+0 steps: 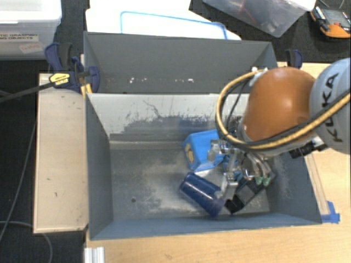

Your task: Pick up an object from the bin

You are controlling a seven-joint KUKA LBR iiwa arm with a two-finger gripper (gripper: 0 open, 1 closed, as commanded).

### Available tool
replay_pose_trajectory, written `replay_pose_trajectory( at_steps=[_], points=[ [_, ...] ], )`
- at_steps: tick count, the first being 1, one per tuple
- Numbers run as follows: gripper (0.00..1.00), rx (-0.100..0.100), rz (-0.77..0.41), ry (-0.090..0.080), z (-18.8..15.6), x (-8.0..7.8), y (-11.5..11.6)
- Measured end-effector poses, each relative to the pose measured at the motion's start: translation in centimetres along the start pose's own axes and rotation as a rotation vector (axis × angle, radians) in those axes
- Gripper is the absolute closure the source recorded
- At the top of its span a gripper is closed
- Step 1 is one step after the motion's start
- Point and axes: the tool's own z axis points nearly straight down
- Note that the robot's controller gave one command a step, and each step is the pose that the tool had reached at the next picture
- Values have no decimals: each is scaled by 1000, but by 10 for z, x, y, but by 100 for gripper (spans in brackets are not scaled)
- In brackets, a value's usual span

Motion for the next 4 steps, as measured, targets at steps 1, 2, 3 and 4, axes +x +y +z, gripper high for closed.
replay_pose_trajectory(
  at_steps=[1,2,3,4],
  points=[
    [0,-1,3,-9,-4,-1,0],
    [0,-2,55,-11,134,3,2],
    [0,-6,284,-26,59,3,9],
    [0,-3,425,-4,123,7,42]
  ],
)
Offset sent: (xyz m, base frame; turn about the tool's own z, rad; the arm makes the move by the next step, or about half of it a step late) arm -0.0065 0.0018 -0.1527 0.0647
